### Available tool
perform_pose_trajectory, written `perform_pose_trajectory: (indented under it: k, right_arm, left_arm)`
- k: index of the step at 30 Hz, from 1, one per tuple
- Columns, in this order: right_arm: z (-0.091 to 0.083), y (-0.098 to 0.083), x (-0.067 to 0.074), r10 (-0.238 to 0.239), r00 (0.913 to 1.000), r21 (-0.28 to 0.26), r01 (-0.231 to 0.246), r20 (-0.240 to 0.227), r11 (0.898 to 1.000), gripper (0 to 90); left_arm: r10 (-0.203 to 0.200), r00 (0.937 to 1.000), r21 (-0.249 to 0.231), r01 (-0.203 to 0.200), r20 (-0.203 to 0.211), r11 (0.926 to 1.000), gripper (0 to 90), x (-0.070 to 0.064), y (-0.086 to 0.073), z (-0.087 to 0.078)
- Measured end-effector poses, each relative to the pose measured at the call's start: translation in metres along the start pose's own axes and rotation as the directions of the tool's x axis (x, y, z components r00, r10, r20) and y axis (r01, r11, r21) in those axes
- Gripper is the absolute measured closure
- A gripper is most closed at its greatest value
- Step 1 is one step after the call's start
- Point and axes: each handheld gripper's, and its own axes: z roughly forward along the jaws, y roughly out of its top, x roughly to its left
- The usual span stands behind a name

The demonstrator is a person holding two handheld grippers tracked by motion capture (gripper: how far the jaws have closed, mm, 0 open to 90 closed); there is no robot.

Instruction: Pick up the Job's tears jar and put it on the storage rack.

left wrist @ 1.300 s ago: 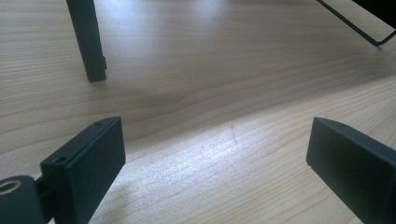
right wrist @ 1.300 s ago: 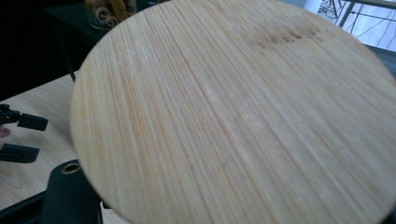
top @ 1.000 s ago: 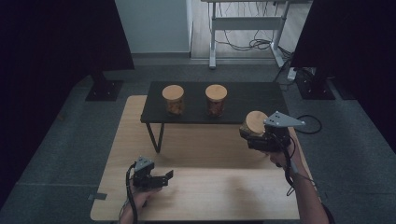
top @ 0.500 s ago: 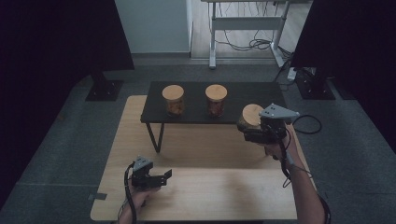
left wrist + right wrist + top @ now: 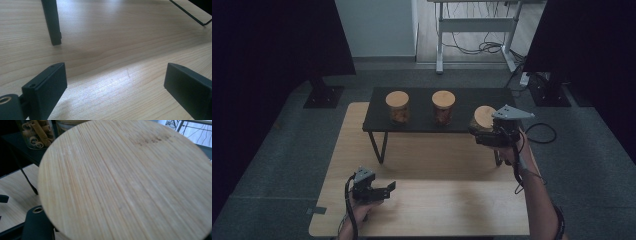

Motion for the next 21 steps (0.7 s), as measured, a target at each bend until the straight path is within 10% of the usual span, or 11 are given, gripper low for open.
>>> perform_pose_trajectory:
  k: [21]
  right_arm:
    - [0.021,0.014,-0.005,0.002,0.9997,-0.002,-0.002,0.023,1.000,24.7]
  left_arm:
    - [0.024,0.9994,0.001,-0.024,-0.027,0.9997,4.1,-0.003,0.001,-0.002]
